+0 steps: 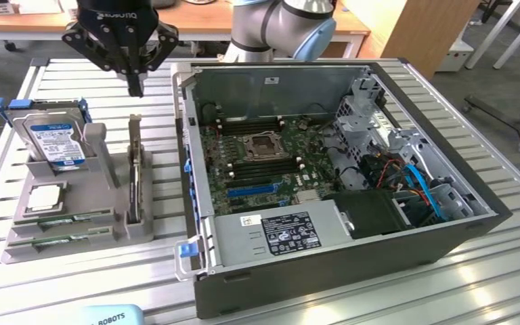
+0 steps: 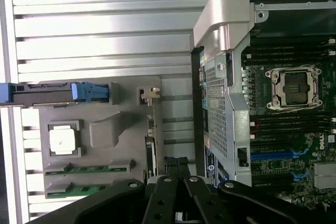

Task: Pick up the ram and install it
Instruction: 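Reach for the ram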

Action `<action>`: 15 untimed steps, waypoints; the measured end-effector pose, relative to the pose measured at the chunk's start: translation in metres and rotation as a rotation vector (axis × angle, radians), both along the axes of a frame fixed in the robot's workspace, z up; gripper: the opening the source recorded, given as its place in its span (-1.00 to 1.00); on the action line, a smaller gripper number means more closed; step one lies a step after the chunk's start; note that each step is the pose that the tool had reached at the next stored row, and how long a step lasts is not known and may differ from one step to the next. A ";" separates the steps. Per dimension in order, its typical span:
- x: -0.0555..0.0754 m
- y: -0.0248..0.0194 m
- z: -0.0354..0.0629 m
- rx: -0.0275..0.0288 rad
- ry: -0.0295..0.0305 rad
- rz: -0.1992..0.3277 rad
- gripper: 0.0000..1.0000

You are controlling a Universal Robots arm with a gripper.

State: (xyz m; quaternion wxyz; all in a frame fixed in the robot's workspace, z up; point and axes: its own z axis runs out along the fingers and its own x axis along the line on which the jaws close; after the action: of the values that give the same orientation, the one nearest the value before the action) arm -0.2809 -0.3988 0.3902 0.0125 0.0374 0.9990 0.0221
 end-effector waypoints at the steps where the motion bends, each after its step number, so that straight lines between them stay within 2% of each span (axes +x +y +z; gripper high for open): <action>1: -0.002 0.0000 -0.0001 0.0000 0.0000 0.000 -0.80; 15: -0.031 0.0000 -0.0007 0.0000 0.0001 0.000 -0.80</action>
State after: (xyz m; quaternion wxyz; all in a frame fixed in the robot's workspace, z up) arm -0.3120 -0.3988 0.3895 0.0125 0.0374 0.9990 0.0221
